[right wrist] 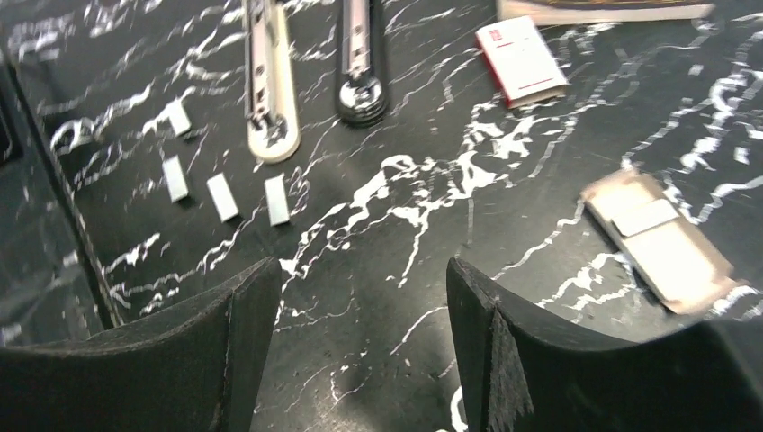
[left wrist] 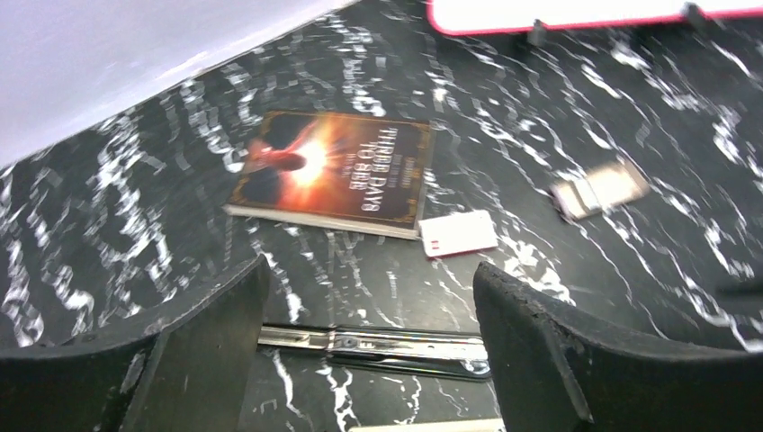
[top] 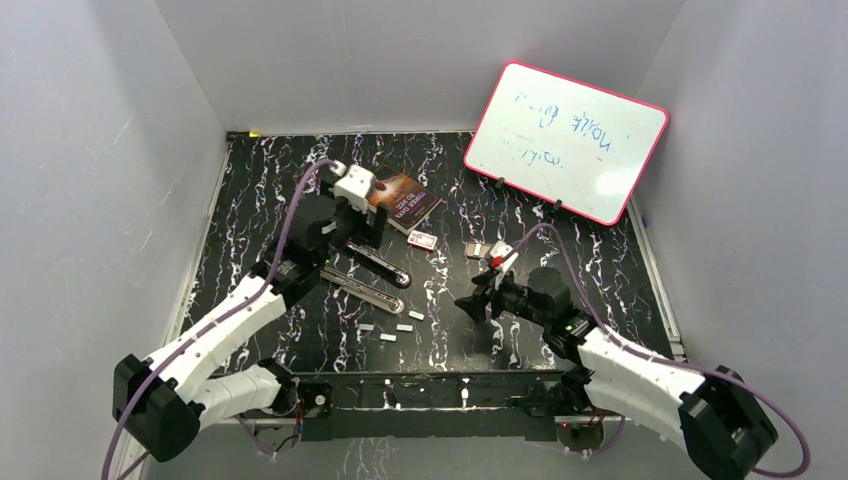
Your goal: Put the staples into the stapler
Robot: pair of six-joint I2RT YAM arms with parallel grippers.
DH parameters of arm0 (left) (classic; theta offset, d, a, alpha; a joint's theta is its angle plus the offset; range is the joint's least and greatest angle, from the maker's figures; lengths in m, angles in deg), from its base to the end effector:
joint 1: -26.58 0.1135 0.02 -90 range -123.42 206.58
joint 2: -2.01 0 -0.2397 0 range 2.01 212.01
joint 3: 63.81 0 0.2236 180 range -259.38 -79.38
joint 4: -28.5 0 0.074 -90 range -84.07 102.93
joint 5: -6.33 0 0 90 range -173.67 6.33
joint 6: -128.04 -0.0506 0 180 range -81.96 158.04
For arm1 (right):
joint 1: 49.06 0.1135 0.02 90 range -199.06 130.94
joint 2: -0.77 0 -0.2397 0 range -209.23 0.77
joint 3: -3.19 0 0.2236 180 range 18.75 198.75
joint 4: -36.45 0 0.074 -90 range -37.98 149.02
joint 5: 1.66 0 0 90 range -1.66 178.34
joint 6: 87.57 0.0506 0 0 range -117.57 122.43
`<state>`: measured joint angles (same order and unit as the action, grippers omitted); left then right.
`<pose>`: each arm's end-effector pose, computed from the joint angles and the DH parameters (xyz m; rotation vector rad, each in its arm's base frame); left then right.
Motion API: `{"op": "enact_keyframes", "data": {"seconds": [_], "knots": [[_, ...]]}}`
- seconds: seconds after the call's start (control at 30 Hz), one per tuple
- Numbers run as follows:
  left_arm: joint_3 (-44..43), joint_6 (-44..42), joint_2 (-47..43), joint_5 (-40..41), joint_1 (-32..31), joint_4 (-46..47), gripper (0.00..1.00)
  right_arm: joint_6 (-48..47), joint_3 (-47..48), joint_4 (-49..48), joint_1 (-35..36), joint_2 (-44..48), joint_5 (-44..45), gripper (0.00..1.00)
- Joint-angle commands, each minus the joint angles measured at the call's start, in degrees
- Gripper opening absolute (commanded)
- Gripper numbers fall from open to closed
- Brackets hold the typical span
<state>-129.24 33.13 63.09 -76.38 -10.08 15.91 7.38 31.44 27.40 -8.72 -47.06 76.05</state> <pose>0.2043 -0.1441 0.3225 0.5217 1.6418 -0.3019 0.1387 0.1319 0.1937 -0.7030 1.6715 0.7575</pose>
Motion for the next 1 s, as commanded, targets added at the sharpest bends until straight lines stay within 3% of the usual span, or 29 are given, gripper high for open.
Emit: {"op": "enact_keyframes", "data": {"seconds": [0.0, 0.1, 0.3, 0.63, 0.97], "knots": [[-0.7, 8.3, -1.1, 4.6, 5.0, -2.0, 0.83, -12.1, 4.9, -2.9, 2.5, -5.3, -8.8, 0.75], [-2.0, 11.2, 0.4, 7.9, 7.9, -5.4, 0.83, -16.0, 5.6, -4.1, 3.9, -9.4, -12.3, 0.74], [2.0, 12.2, -2.2, 9.2, 12.5, -2.3, 0.83, -22.4, 6.1, -5.0, 6.6, -16.5, -15.6, 0.73], [2.8, 11.9, -1.1, 8.0, 13.6, -2.8, 0.87, -20.2, -3.0, -33.3, 7.7, -27.1, -13.4, 0.7], [2.7, 11.1, -0.6, 7.7, 13.7, -5.2, 0.87, -18.2, -7.4, -60.6, 13.3, -46.0, -4.8, 0.67]]}}
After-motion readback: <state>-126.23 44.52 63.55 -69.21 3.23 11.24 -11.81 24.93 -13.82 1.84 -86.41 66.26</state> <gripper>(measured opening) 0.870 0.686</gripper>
